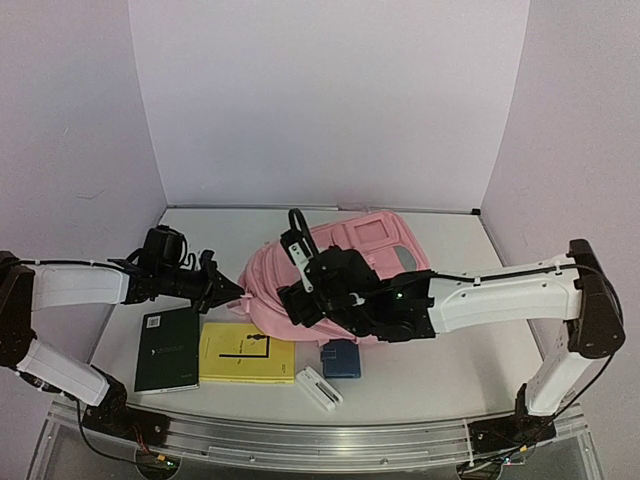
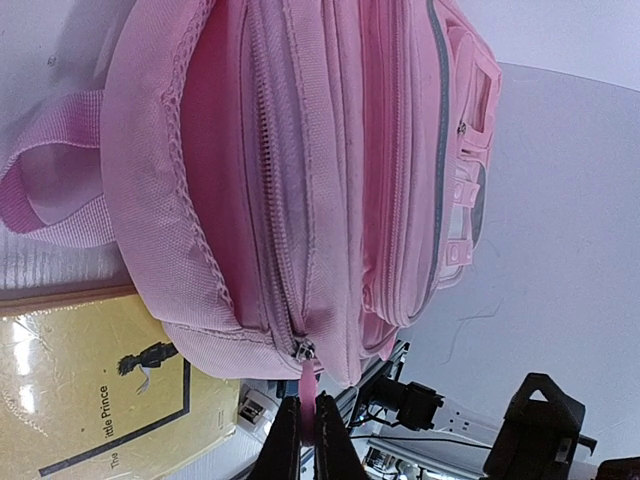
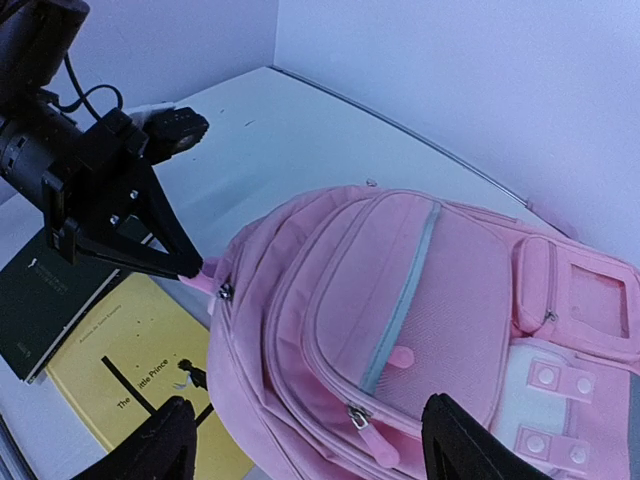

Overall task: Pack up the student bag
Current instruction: Zip the student bag at the center of the board.

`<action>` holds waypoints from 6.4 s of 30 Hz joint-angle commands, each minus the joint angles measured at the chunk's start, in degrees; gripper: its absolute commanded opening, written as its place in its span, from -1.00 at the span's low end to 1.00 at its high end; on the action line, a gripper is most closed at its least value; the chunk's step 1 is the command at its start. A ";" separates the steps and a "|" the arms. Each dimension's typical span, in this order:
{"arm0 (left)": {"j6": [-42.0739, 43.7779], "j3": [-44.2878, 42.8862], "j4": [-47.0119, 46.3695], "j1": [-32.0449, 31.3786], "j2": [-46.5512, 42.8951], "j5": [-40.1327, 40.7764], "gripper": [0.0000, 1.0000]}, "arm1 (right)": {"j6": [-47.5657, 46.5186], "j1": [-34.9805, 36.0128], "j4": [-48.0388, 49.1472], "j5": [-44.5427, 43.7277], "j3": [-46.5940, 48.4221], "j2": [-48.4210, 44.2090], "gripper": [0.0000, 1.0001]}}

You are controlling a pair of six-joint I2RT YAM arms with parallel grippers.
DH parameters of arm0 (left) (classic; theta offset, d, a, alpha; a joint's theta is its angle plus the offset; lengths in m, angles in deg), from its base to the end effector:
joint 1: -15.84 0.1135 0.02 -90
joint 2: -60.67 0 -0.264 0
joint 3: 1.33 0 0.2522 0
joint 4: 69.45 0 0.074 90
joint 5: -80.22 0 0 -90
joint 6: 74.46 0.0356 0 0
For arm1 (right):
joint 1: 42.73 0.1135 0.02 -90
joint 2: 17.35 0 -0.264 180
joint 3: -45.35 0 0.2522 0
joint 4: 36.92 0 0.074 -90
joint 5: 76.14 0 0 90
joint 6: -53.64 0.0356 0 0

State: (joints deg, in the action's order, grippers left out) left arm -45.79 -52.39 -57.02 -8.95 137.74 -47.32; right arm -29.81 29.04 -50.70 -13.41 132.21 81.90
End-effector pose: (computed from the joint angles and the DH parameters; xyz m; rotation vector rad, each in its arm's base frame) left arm 0.2339 -0.1319 0.1967 -0.3966 2.5185 -1.4543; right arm 0.1417 0.3782 0.2734 -0.8125 1.8233 0.4050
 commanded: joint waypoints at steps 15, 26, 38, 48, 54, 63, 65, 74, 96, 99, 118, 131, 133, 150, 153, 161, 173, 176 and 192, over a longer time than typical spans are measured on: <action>3.33 -3.47 2.66 0.36 -3.86 -1.28 -1.00 | -2.86 -0.05 -7.43 -6.99 16.83 21.17 0.00; 6.11 -7.26 6.69 0.36 -2.94 1.71 -1.00 | -3.72 -0.10 -7.20 -10.18 14.48 19.88 -1.00; 3.57 -8.85 6.61 4.53 -1.12 8.44 -1.00 | -1.16 -0.04 -7.25 -8.76 -1.27 3.40 -1.00; 2.98 -12.49 1.58 8.29 8.53 6.41 -1.00 | 1.72 -0.02 -9.59 -8.21 -8.77 -7.09 -1.00; 6.31 -17.01 -1.24 9.84 15.76 4.63 -1.00 | 2.93 -0.04 -10.87 -8.61 -11.01 -10.86 -1.00; 10.35 -26.54 -5.58 9.96 26.38 -0.09 -1.00 | 6.36 -0.05 -12.37 -5.41 -13.78 -17.23 -1.00; 10.34 -26.99 -7.36 9.89 26.53 -2.60 -1.00 | 7.60 0.00 -12.61 -3.84 -13.61 -17.55 -0.97; 12.51 -21.52 -8.35 7.96 21.52 -7.81 -1.00 | 12.81 -0.05 -13.02 0.07 -4.29 -9.43 0.41; 11.66 -18.45 -8.53 7.20 18.08 -6.85 -1.00 | 6.75 -0.05 -19.68 -5.99 31.21 27.97 0.46; 11.37 -18.56 -8.53 7.20 17.74 -7.01 -1.00 | 5.67 -0.17 -19.67 -7.47 33.34 29.99 0.14; 4.89 -27.31 -6.87 8.09 24.79 -2.91 -0.99 | 1.01 -0.18 -20.93 3.12 16.62 0.11 -1.00; 4.88 -33.02 -13.35 6.75 31.84 -7.99 -0.98 | 3.39 -0.20 -22.18 7.20 13.35 -11.44 -1.00; 7.66 -32.31 -15.84 6.03 30.20 -10.39 -0.82 | 3.14 -0.21 -21.47 7.95 12.24 -12.65 -1.00; 24.75 -18.70 -15.68 -5.76 14.51 -16.06 0.43 | 0.36 -14.17 -12.72 26.09 -6.62 -25.14 -1.00; 24.64 -19.51 -16.16 -6.81 16.28 -15.94 0.43 | 1.77 -14.16 -12.68 26.43 -7.84 -26.19 -1.00; 28.16 -24.69 -11.50 -8.89 21.72 -14.15 0.32 | 3.48 -14.22 -12.64 26.83 -8.59 -28.00 -1.00; 28.55 -28.82 -12.93 -10.89 24.61 -16.35 0.07 | 4.51 -14.32 -12.57 29.14 -8.23 -28.95 -1.00; 28.97 -30.31 -11.92 -10.89 25.84 -16.56 0.04 | 4.76 -14.34 -12.51 29.43 -8.08 -29.08 -1.00; 26.97 -29.77 -15.93 -10.89 26.26 -18.47 -0.38 | 5.23 -14.30 -12.55 29.28 -8.36 -29.15 -1.00</action>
State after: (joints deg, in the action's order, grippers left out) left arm -18.92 -80.76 -69.39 -19.84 164.13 -63.64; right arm -25.55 14.66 -71.31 15.42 122.05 56.34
